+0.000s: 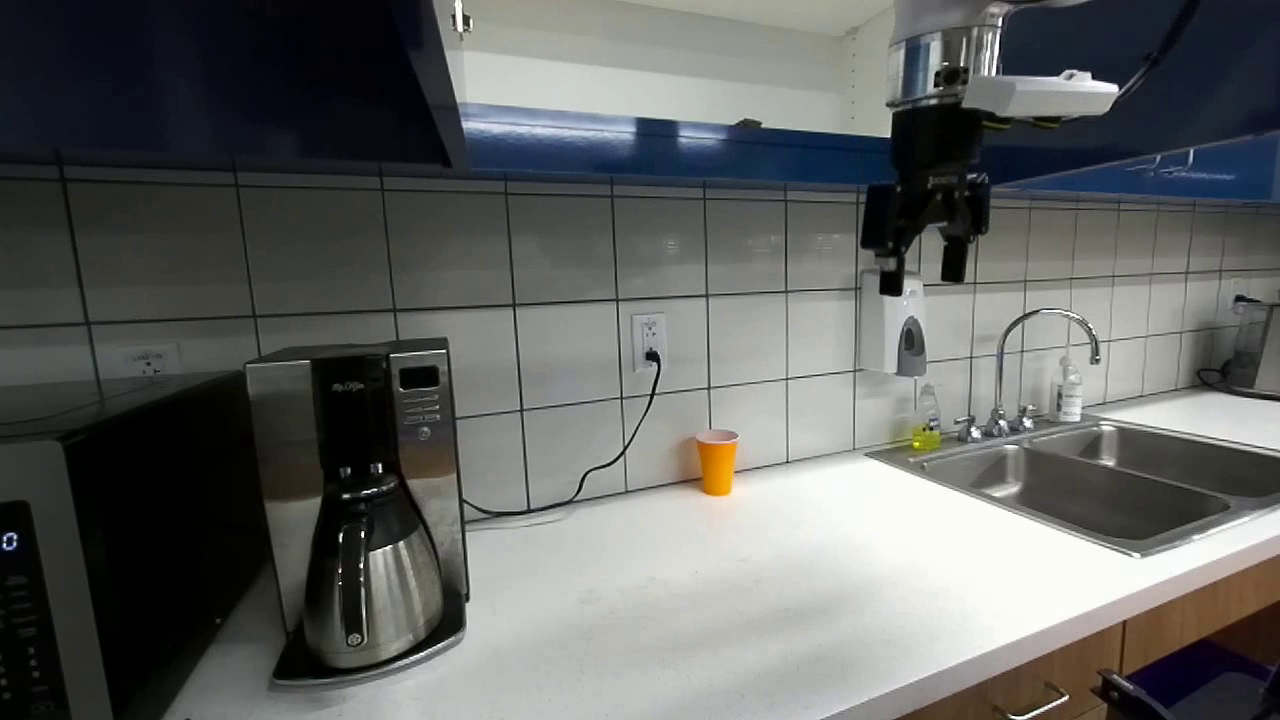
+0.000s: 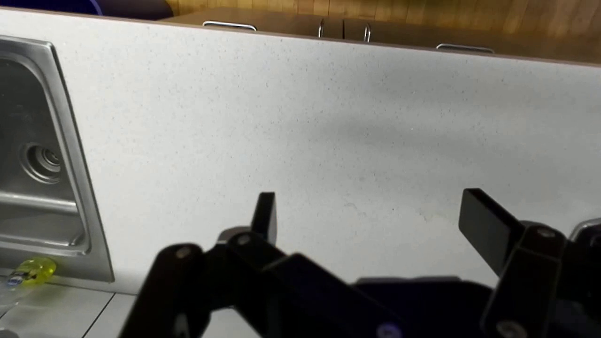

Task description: Put the chocolate bar inside the cabinet

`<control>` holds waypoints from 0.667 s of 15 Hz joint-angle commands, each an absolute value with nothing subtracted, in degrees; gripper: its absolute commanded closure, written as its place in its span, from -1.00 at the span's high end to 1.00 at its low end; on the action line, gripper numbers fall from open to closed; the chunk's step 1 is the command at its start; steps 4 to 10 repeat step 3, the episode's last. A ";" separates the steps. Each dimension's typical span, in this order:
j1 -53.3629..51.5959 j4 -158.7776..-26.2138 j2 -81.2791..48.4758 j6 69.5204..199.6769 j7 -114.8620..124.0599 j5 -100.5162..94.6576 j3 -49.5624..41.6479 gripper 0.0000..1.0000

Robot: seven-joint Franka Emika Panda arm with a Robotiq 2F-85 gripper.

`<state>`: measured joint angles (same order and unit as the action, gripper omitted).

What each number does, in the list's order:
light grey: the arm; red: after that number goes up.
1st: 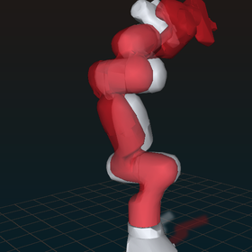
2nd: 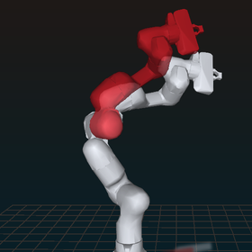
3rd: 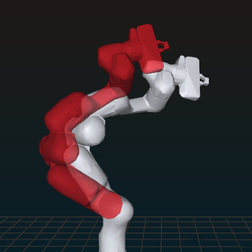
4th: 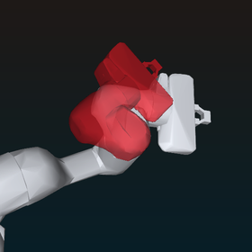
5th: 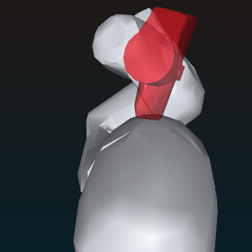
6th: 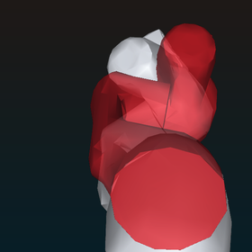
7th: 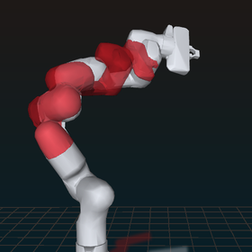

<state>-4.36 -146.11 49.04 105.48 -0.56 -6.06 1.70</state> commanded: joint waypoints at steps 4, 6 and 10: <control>-3.94 -147.45 48.79 105.42 -1.30 -5.77 2.04 1.00; -3.94 -147.45 48.79 105.42 -1.30 -5.77 2.04 1.00; -3.94 -147.45 48.79 105.42 -1.30 -5.77 2.04 1.00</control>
